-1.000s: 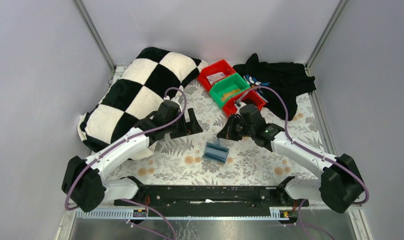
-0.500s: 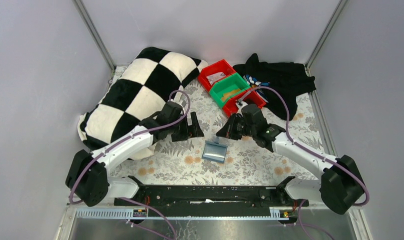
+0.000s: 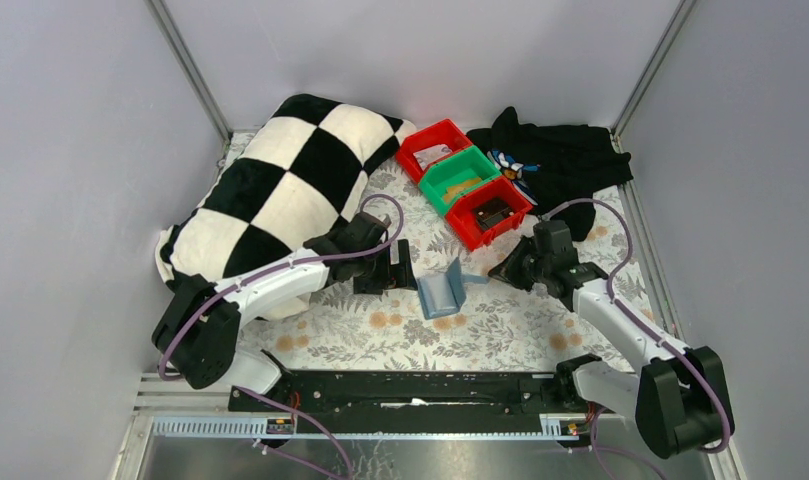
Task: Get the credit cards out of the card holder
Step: Open the card holder at the center of the board, then remove the credit card from the card holder.
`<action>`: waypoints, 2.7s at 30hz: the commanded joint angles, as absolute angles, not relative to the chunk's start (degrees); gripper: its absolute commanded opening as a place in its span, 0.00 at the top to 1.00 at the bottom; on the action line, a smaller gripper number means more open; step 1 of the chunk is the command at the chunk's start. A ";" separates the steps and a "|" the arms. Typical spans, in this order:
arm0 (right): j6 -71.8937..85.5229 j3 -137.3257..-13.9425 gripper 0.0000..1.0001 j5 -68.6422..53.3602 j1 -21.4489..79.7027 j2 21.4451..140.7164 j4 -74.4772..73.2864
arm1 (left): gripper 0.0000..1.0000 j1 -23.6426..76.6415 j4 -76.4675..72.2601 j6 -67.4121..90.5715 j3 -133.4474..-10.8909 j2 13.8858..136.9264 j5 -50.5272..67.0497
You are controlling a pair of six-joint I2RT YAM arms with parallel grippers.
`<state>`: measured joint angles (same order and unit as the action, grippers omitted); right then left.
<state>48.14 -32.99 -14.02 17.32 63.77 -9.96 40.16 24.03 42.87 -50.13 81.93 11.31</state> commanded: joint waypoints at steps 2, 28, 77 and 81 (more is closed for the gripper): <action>43.72 -30.47 1.00 -7.73 16.00 59.88 -17.33 | 0.03 40.17 22.26 41.84 -52.33 82.21 10.47; 36.51 -37.72 0.37 -5.01 16.19 50.70 -20.70 | 0.01 40.17 25.64 40.22 -56.76 83.73 6.09; 41.39 -26.88 0.54 -2.14 29.58 71.01 -9.02 | 0.24 40.95 11.64 42.01 -54.09 91.56 17.46; 41.48 -25.87 0.55 -3.31 28.30 70.93 -8.37 | 0.25 43.28 9.41 42.23 -56.92 94.25 18.91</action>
